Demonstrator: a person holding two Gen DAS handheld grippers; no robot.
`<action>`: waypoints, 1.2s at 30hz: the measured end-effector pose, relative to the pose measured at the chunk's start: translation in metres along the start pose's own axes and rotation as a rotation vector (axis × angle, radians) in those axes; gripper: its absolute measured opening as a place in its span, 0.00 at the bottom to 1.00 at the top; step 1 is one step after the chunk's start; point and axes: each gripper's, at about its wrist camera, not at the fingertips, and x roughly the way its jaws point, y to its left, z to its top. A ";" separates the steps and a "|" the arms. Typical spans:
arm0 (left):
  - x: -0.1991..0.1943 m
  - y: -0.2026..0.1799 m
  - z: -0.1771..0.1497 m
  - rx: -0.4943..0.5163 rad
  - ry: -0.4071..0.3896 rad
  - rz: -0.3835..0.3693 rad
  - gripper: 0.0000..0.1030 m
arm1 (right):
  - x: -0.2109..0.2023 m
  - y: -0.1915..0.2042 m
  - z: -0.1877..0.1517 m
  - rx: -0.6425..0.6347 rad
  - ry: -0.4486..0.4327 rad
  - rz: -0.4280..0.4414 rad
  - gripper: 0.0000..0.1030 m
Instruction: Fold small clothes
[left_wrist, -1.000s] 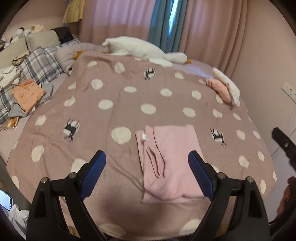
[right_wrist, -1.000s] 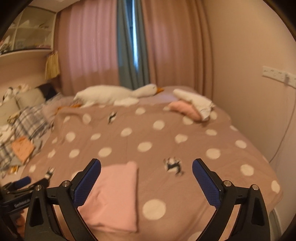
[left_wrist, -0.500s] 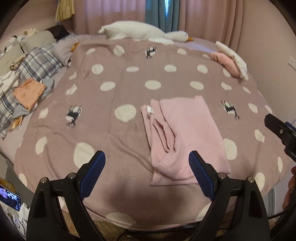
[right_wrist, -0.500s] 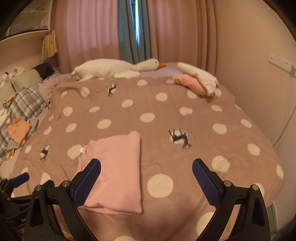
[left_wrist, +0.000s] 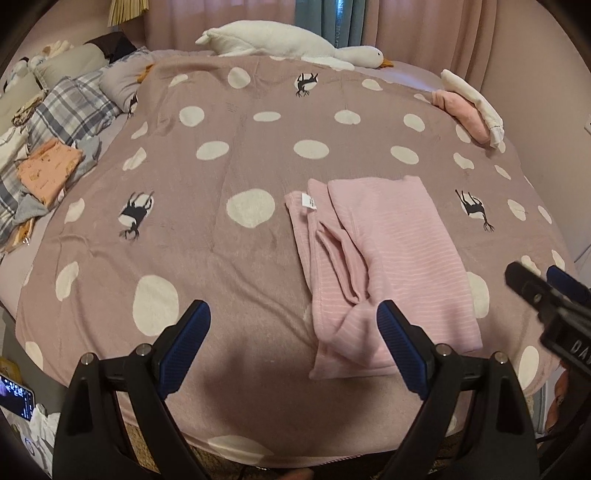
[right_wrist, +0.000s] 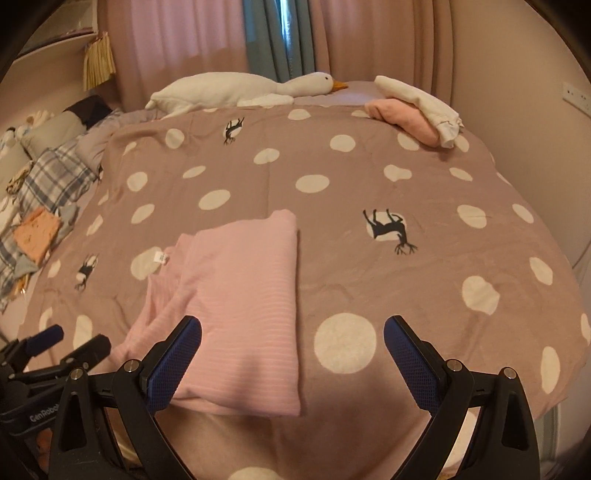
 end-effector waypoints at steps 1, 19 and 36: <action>-0.002 0.000 0.001 0.003 -0.011 0.002 0.89 | 0.001 0.002 0.000 -0.007 0.001 0.003 0.95; 0.004 0.014 0.007 0.004 -0.022 -0.004 0.99 | 0.026 0.023 -0.005 -0.048 0.037 0.002 0.96; 0.020 0.027 0.009 -0.024 0.026 -0.006 0.99 | 0.052 0.026 -0.002 -0.048 0.061 -0.012 0.96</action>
